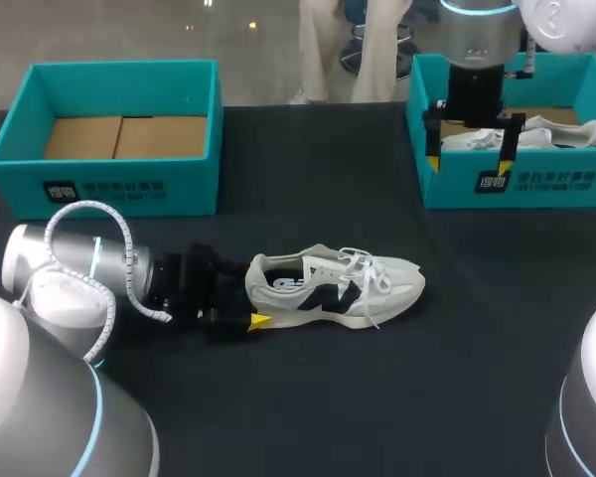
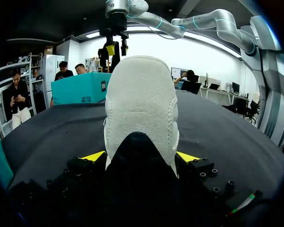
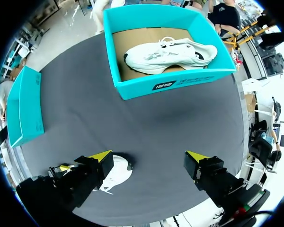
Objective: Take the shoe out of the shoebox, open the shoe tongue, remove and reinsert the insole, then place the shoe into the shoebox
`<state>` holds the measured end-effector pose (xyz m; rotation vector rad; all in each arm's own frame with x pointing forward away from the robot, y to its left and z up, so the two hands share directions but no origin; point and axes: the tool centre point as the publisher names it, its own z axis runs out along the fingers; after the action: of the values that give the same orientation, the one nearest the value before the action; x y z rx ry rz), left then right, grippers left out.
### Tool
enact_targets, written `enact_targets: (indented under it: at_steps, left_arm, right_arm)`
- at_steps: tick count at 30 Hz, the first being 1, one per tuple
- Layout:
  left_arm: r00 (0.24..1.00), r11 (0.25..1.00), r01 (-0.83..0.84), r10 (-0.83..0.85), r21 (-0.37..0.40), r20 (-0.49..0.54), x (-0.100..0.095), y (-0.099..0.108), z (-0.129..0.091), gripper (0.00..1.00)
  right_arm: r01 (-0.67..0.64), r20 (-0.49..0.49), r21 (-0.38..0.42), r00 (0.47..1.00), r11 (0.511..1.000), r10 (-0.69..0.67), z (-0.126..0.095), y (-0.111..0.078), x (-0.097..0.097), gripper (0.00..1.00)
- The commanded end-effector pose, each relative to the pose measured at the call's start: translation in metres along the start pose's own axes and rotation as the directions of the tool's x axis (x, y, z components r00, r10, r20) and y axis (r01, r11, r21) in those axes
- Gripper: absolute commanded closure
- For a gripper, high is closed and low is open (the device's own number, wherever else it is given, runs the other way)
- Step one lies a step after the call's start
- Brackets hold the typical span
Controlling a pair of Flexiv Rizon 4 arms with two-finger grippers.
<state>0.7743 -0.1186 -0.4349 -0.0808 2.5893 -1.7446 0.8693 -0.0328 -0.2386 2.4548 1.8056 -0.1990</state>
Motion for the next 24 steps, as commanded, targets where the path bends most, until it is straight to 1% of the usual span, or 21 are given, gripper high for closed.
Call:
enact_targets:
  at_steps: [1,14,16,19,24]
  left_arm:
    - [1.000,1.000,0.001,-0.001,-0.003,0.000,0.001,0.005,0.003,1.00]
    - [1.000,1.000,0.001,-0.001,-0.003,0.000,0.001,0.005,0.003,1.00]
    - [1.000,1.000,0.001,-0.001,-0.003,0.000,0.001,0.005,0.003,1.00]
    - [1.000,1.000,0.001,-0.001,-0.003,0.000,0.001,0.005,0.003,1.00]
    - [1.000,1.000,0.001,-0.001,-0.003,0.000,0.001,0.005,0.003,1.00]
  right_arm:
    - [0.000,0.015,0.014,1.000,1.000,0.000,0.000,0.006,0.004,0.00]
    - [0.000,0.015,0.014,1.000,1.000,0.000,0.000,0.006,0.004,0.00]
    - [0.030,0.053,-0.005,0.998,1.000,-0.030,0.000,-0.008,0.020,0.00]
    - [0.047,0.081,-0.025,0.996,0.999,-0.045,0.003,-0.032,0.040,0.00]
    - [0.062,0.085,-0.080,0.995,0.995,-0.055,0.004,-0.071,0.069,0.00]
